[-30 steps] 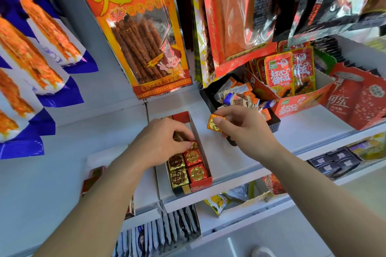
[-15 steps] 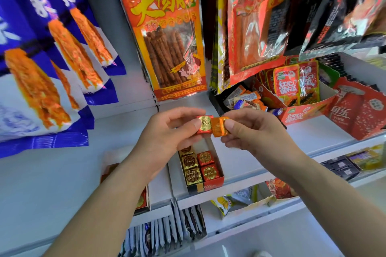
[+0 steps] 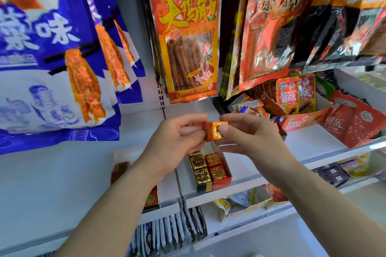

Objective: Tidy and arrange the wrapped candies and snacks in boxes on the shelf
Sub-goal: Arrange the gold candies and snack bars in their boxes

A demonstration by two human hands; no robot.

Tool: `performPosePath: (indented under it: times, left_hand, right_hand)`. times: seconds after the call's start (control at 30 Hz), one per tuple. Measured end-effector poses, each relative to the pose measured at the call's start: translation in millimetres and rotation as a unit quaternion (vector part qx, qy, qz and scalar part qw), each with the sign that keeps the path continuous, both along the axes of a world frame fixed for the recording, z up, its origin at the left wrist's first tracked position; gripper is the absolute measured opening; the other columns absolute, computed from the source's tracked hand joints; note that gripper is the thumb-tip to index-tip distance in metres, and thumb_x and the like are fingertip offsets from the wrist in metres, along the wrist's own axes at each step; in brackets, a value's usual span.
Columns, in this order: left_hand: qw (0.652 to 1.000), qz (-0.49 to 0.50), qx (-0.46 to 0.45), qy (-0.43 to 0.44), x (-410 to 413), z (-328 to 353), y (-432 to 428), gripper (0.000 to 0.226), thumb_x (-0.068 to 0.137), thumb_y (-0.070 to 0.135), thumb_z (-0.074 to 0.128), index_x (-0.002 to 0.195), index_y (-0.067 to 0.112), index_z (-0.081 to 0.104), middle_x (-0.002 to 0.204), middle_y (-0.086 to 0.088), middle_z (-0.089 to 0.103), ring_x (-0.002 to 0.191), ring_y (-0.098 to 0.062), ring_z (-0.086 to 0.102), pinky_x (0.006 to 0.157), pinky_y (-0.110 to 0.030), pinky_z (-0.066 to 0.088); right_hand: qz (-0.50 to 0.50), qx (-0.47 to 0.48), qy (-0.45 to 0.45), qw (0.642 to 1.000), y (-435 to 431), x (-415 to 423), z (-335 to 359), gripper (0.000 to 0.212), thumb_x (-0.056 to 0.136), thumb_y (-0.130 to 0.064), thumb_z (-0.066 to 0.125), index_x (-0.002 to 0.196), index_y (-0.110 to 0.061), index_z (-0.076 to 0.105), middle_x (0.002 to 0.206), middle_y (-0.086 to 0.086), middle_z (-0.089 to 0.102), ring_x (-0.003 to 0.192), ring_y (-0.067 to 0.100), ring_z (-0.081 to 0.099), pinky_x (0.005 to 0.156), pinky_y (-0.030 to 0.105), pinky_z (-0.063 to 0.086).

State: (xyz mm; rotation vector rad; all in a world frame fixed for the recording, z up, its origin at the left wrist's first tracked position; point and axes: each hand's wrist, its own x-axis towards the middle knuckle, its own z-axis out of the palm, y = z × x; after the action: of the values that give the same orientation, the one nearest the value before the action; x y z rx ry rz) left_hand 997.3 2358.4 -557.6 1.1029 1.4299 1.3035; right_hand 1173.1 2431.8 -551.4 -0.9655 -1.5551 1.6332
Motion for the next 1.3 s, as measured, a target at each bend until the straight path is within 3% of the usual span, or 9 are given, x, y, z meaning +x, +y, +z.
performPosePath:
  times: [0.13,0.23,0.37,0.43,0.57,0.7,0.87,1.1,1.3]
  left_hand:
    - [0.997,0.002,-0.002,0.074,-8,-8,3,0.032,0.099,0.008,0.055,0.115,0.032,0.068,0.098,0.002,0.077,0.094,-0.011,0.072,0.078,-0.029,0.060]
    - [0.992,-0.013,-0.009,0.124,-15,-9,4,0.034,0.101,0.013,0.052,0.113,0.043,0.063,0.105,0.010,0.073,0.099,-0.004,0.068,0.078,-0.024,0.058]
    - [0.964,0.000,-0.036,0.264,-27,-24,5,0.033,0.100,0.021,0.055,0.128,0.038,0.058,0.120,0.021,0.063,0.110,0.001,0.058,0.085,-0.015,0.044]
    - [0.928,-0.002,-0.054,0.368,-32,-35,5,0.036,0.099,0.027,0.057,0.133,0.037,0.056,0.125,0.017,0.059,0.118,-0.005,0.051,0.094,-0.023,0.041]
    - [0.890,-0.050,-0.081,0.446,-32,-49,9,0.039,0.099,0.035,0.053,0.138,0.035,0.052,0.147,0.017,0.043,0.131,-0.014,0.034,0.101,-0.029,0.028]
    - [0.882,-0.059,-0.088,0.459,-36,-53,10,0.039,0.099,0.039,0.052,0.138,0.038,0.051,0.150,0.019,0.038,0.133,-0.014,0.031,0.099,-0.028,0.026]
    - [0.882,-0.059,-0.086,0.460,-38,-54,10,0.039,0.098,0.041,0.054,0.137,0.040,0.052,0.149,0.021,0.038,0.133,-0.013,0.032,0.102,-0.031,0.029]
    - [0.888,-0.056,-0.075,0.450,-38,-57,12,0.037,0.097,0.041,0.055,0.134,0.041,0.053,0.146,0.022,0.039,0.133,-0.009,0.033,0.102,-0.029,0.029]
    - [0.880,-0.028,-0.064,0.470,-35,-56,15,0.032,0.096,0.042,0.055,0.128,0.039,0.059,0.141,0.023,0.045,0.127,-0.008,0.033,0.095,-0.027,0.030]
  right_hand:
    - [0.001,-0.030,0.024,0.999,9,-12,-8,0.048,0.063,-0.030,0.080,0.106,-0.011,0.070,0.099,0.020,0.072,0.090,0.028,0.073,0.073,0.034,0.060]
    - [0.021,-0.035,0.027,0.999,19,-19,-15,0.042,0.066,-0.025,0.080,0.104,-0.010,0.070,0.089,0.010,0.073,0.084,0.022,0.071,0.074,0.033,0.059]
    - [0.013,0.055,-0.113,0.992,39,-23,-25,0.031,0.074,-0.024,0.085,0.100,-0.015,0.070,0.084,0.003,0.072,0.073,0.008,0.067,0.070,0.027,0.056]
    - [0.018,0.112,-0.194,0.974,49,-24,-33,0.030,0.073,-0.029,0.087,0.095,-0.019,0.070,0.086,0.001,0.072,0.068,0.002,0.063,0.066,0.025,0.052]
    - [0.087,0.195,-0.263,0.941,60,-29,-40,0.034,0.069,-0.038,0.088,0.095,-0.026,0.069,0.087,-0.005,0.070,0.066,0.002,0.066,0.060,0.023,0.051]
    - [0.190,0.286,-0.314,0.885,70,-33,-34,0.041,0.067,-0.042,0.088,0.098,-0.029,0.067,0.087,-0.010,0.070,0.079,0.004,0.067,0.066,0.024,0.056]
    - [0.280,0.288,-0.356,0.844,88,-43,-20,0.044,0.070,-0.038,0.088,0.106,-0.029,0.065,0.094,-0.009,0.071,0.084,0.003,0.067,0.073,0.021,0.056]
    - [0.342,0.343,-0.426,0.764,93,-48,-21,0.026,0.087,-0.025,0.074,0.112,-0.031,0.067,0.104,-0.018,0.070,0.089,-0.004,0.065,0.082,0.019,0.052]
    - [0.269,0.407,-0.378,0.787,90,-37,-36,0.018,0.088,-0.026,0.072,0.106,-0.027,0.071,0.098,-0.017,0.070,0.084,-0.005,0.063,0.077,0.017,0.053]
